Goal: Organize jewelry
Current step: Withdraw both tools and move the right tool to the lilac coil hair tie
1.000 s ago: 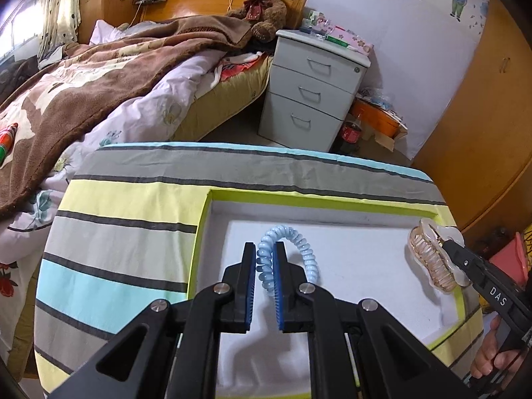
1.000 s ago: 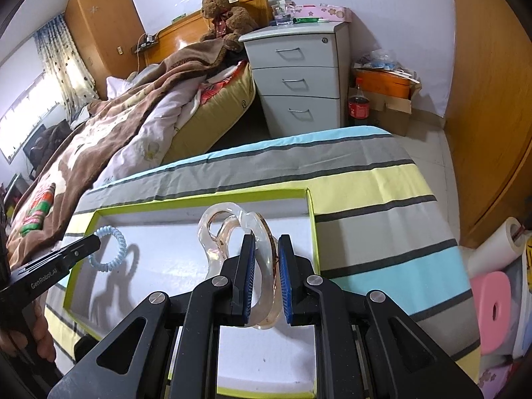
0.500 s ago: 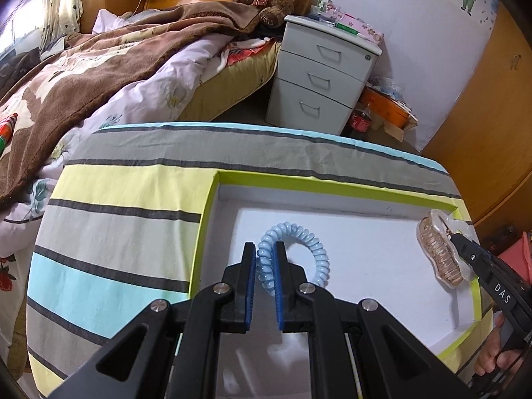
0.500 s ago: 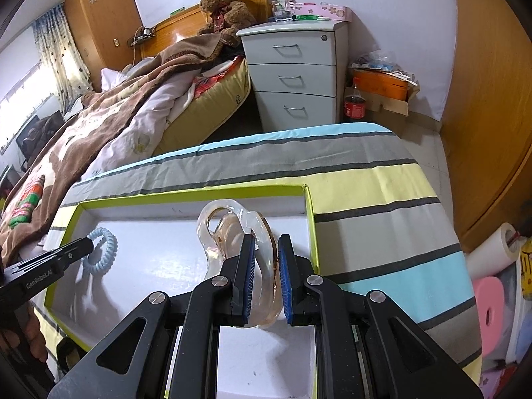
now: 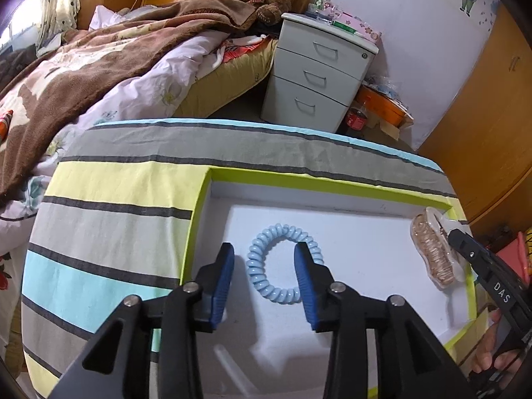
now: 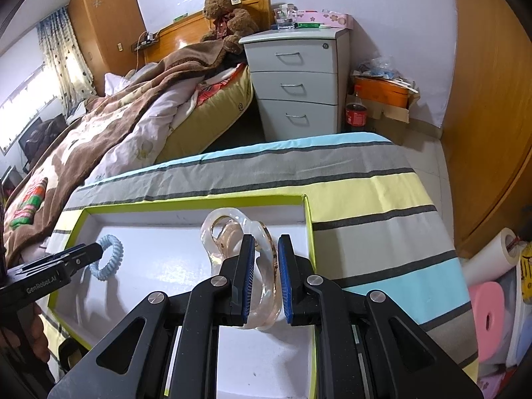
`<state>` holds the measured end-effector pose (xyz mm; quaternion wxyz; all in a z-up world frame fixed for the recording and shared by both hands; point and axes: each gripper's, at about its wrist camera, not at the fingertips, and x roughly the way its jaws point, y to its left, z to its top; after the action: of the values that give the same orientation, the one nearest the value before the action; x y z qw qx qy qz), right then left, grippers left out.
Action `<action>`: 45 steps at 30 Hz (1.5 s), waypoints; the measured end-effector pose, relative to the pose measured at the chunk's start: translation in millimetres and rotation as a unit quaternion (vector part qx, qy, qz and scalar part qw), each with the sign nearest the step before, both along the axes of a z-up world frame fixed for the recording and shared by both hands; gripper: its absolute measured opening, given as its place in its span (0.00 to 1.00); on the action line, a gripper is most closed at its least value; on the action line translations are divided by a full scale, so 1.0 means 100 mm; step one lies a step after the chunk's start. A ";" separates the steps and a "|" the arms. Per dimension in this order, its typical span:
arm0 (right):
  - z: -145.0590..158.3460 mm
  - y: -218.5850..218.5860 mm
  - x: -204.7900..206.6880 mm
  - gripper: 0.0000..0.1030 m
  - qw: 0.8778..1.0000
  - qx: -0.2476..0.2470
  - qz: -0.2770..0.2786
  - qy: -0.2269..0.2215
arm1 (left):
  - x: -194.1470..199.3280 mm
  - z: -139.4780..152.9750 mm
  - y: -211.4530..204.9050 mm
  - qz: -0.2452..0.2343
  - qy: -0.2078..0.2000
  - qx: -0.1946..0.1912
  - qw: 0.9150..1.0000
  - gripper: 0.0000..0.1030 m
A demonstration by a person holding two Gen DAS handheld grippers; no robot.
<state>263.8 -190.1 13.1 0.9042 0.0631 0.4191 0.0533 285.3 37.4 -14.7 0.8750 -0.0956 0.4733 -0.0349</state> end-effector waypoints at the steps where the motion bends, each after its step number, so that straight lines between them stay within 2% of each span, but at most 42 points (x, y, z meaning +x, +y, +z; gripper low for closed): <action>1: 0.01 0.00 -0.01 0.16 1.000 0.001 -0.001 -0.001 | 0.00 0.00 0.00 0.001 0.000 0.002 1.000 0.39; 5: 0.07 -0.01 -0.06 0.19 1.000 0.007 -0.002 -0.007 | -0.06 0.05 -0.02 0.002 -0.007 0.003 1.000 0.47; 7: 0.11 -0.02 -0.11 0.23 1.000 0.012 0.000 -0.011 | -0.10 0.08 -0.03 0.002 -0.010 0.006 1.000 0.49; 9: 0.15 0.00 -0.17 0.32 1.000 0.011 0.003 -0.016 | -0.17 0.13 -0.03 0.003 -0.017 0.006 1.000 0.51; 10: 0.17 0.02 -0.20 0.33 1.000 0.010 0.005 -0.020 | -0.19 0.15 -0.03 0.002 -0.019 0.005 1.000 0.53; 22: 0.40 0.12 -0.80 0.33 0.998 -0.003 0.018 -0.060 | -0.80 0.40 -0.03 0.011 -0.060 0.025 0.998 0.64; 27: 0.43 0.15 -1.06 0.34 0.997 -0.009 0.024 -0.071 | -1.07 0.43 0.02 0.009 -0.064 0.015 0.998 0.68; 30: 0.42 0.14 -1.18 0.34 0.997 -0.005 0.028 -0.070 | -1.23 0.42 0.04 0.009 -0.070 0.018 0.997 0.74; 37: 0.27 0.12 -1.43 0.34 0.998 0.002 0.030 -0.060 | -1.57 0.36 0.14 0.004 -0.084 0.022 0.996 0.77; 45: 0.09 0.28 -1.68 0.34 0.995 0.025 0.087 -0.033 | -1.82 0.20 0.29 0.009 -0.071 0.015 0.997 0.80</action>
<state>95.3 -162.4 22.3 0.9078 0.0470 0.3913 0.1438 103.4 66.1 5.5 0.9080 -0.0838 0.4097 -0.0263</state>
